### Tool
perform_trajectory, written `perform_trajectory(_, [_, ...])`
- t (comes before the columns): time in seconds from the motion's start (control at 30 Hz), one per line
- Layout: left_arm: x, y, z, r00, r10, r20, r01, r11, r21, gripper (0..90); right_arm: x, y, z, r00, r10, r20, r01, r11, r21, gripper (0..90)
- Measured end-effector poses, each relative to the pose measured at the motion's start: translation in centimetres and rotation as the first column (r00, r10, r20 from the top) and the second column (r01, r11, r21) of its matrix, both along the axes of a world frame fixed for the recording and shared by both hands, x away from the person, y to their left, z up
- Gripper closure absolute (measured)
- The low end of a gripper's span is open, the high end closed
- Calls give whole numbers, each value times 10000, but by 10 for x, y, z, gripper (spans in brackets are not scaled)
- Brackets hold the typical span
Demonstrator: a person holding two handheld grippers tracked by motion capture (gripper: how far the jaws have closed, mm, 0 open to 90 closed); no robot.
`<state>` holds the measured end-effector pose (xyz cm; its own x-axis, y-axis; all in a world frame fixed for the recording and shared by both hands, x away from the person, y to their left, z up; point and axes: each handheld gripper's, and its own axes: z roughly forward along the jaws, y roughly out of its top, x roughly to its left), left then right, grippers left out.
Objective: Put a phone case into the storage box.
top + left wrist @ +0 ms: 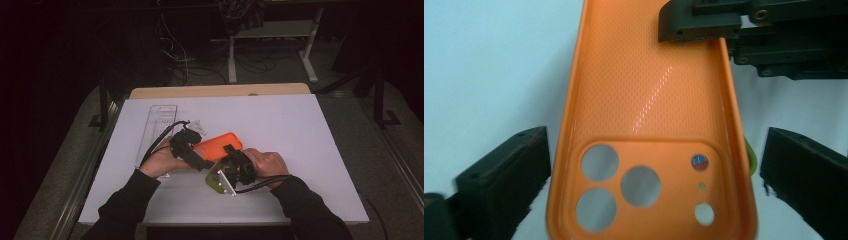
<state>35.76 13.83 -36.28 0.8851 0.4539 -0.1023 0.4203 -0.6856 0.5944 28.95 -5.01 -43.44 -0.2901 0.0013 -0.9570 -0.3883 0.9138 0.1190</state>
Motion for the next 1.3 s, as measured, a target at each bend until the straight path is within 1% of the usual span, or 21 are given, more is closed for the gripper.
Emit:
perform_trajectory(0.07, [-1, 3, 2, 10000, -25, 20, 25, 9999, -100, 0, 1, -2, 1, 10000, -40, 47, 40, 10000, -28, 778])
perform_trajectory(0.1, [0, 6, 3, 9998, -167, 117, 166, 9999, 37, 0, 3, -2, 1, 10000, -28, 46, 28, 10000, 69, 778])
perform_trajectory(0.23, [2, 13, 4, 10000, -10, 34, 10, 10000, -23, 0, 5, -6, 3, 9991, -261, -345, 267, 9995, 170, 777])
perform_trajectory(0.3, [4, 17, 5, 9999, 111, 41, -110, 9998, -178, 0, 6, -8, 3, 9982, -334, -490, 347, 9991, 259, 777])
perform_trajectory(0.37, [5, 21, 6, 9998, 163, 90, -162, 9997, -171, 0, 8, -11, 4, 9968, -387, -697, 394, 9992, 94, 777])
perform_trajectory(0.4, [6, 24, 7, 9999, 13, 172, -13, 10000, -15, 0, 9, -12, 4, 9955, -461, -833, 481, 9986, 223, 777])
perform_trajectory(0.47, [7, 27, 8, 9996, 54, 271, -54, 10000, -2, 0, 11, -14, 5, 9947, -536, -882, 568, 9978, 337, 777])
perform_trajectory(0.5, [5, 26, 7, 9993, 295, 221, -288, 9992, -288, 0, 12, -16, 5, 9933, -587, -999, 629, 9973, 392, 777])
perform_trajectory(0.6, [6, 30, 8, 9992, 215, 333, -211, 9997, -103, 0, 15, -20, 6, 9892, -688, -1295, 782, 9946, 684, 777])
perform_trajectory(0.67, [5, 30, 8, 9991, 307, 298, -303, 9994, -154, 0, 17, -22, 7, 9834, -799, -1632, 961, 9909, 943, 777])
perform_trajectory(0.8, [6, 32, 6, 9994, 193, 279, -194, 9998, 50, 0, 22, -26, 13, 9728, -876, -2147, 1210, 9816, 1475, 777])
perform_trajectory(0.9, [6, 31, 5, 9992, 329, 234, -330, 9994, 37, 0, 24, -29, 16, 9544, -953, -2829, 1563, 9669, 2017, 777])
perform_trajectory(0.93, [6, 31, 5, 9991, 347, 241, -349, 9994, 71, 0, 25, -30, 18, 9450, -884, -3150, 1622, 9628, 2162, 777])
perform_trajectory(0.97, [7, 31, 5, 9991, 204, 382, -209, 9997, 145, 0, 26, -30, 18, 9426, -914, -3212, 1724, 9569, 2336, 777])
perform_trajectory(1.03, [7, 30, 4, 9988, 287, 408, -290, 9996, 73, 0, 28, -32, 21, 9269, -834, -3660, 1867, 9482, 2568, 777])
perform_trajectory(1.07, [8, 32, 5, 9990, 73, 451, -89, 9993, 354, 0, 29, -34, 23, 9201, -790, -3836, 1916, 9451, 2648, 777])
perform_trajectory(1.1, [8, 31, 6, 9987, 106, 496, -121, 9995, 308, 0, 30, -34, 23, 9150, -795, -3955, 2029, 9380, 2809, 777])
perform_trajectory(1.13, [8, 31, 6, 9981, 77, 607, -97, 9994, 331, 0, 31, -36, 24, 9097, -760, -4082, 2074, 9349, 2879, 777])
perform_trajectory(1.17, [8, 31, 6, 9982, 103, 592, -121, 9995, 302, 0, 31, -36, 25, 8928, -735, -4443, 2416, 9108, 3349, 777])
perform_trajectory(1.23, [7, 31, 6, 9980, 236, 586, -246, 9996, 152, 0, 33, -37, 25, 8812, -584, -4690, 2548, 8945, 3673, 777])
perform_trajectory(1.3, [7, 31, 6, 9979, 300, 579, -309, 9994, 144, 0, 35, -39, 28, 8572, -494, -5127, 2828, 8770, 3884, 777])
